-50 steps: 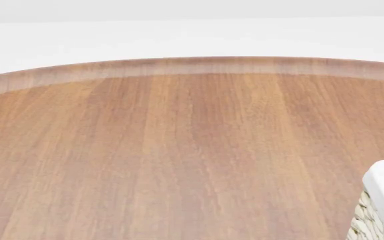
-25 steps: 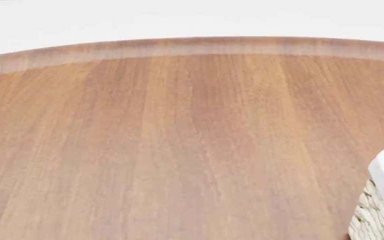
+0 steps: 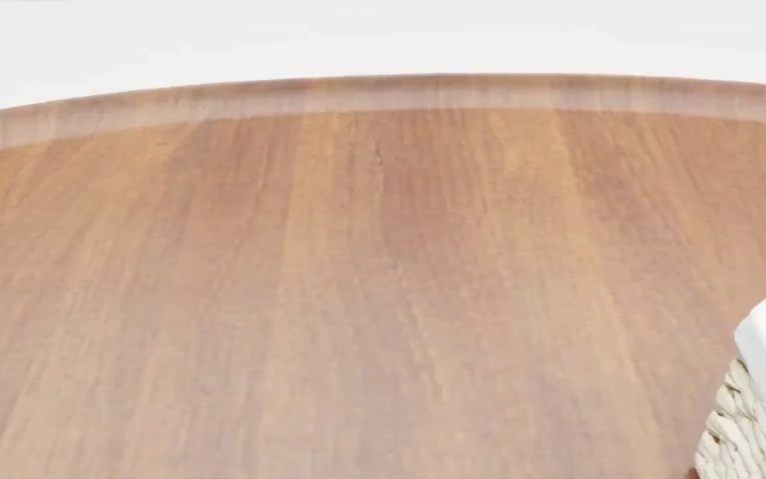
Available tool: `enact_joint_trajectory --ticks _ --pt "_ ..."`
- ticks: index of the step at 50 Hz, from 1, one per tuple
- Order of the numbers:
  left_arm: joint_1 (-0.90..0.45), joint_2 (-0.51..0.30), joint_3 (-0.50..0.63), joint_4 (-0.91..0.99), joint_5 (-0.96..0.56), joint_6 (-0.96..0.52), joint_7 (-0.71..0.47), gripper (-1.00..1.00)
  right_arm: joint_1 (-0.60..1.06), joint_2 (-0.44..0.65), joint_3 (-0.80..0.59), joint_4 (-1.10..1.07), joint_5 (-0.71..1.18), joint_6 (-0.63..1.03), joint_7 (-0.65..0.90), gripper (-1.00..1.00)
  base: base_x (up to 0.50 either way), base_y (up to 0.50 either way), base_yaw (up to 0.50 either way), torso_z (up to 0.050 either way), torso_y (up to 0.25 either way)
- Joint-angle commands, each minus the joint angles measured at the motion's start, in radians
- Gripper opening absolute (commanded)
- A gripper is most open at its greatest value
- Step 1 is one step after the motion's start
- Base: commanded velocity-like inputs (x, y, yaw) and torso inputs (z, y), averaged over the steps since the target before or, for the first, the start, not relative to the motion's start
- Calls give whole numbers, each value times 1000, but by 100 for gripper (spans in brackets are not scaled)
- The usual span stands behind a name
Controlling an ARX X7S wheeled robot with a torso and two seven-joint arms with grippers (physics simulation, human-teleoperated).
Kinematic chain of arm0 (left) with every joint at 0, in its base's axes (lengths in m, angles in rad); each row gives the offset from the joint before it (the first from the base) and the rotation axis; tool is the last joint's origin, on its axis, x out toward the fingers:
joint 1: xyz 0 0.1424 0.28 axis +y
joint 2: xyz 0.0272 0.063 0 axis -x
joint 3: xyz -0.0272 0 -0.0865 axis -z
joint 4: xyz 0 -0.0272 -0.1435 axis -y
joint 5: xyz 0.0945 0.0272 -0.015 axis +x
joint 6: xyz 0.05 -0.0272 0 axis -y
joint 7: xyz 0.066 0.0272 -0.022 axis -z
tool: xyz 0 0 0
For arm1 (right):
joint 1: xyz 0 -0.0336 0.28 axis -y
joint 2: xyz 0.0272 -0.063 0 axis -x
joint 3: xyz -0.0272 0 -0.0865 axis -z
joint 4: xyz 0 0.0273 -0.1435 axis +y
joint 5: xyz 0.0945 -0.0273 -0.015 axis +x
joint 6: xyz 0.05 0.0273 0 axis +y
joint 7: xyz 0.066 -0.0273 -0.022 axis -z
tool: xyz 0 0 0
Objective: Pick the milk and place it in the basket.
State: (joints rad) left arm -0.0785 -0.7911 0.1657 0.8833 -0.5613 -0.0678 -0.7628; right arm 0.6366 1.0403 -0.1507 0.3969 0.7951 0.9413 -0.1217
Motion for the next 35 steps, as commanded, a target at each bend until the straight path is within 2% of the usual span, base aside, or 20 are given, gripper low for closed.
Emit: enact_joint_trajectory --ticks 1,19,35 --pt "-3 17 -17 -1 17 0 18 100 -23 -29 7 17 -94 -7 -22 100 0 0 0 0 -10" --pt "-3 15 -19 -2 16 3 16 100 -31 -26 10 6 -92 -10 -20 100 0 0 0 0 -1" --pt "1 17 -15 -7 22 6 15 100 -49 38 89 -148 -31 33 25 100 0 0 0 -1 -1"
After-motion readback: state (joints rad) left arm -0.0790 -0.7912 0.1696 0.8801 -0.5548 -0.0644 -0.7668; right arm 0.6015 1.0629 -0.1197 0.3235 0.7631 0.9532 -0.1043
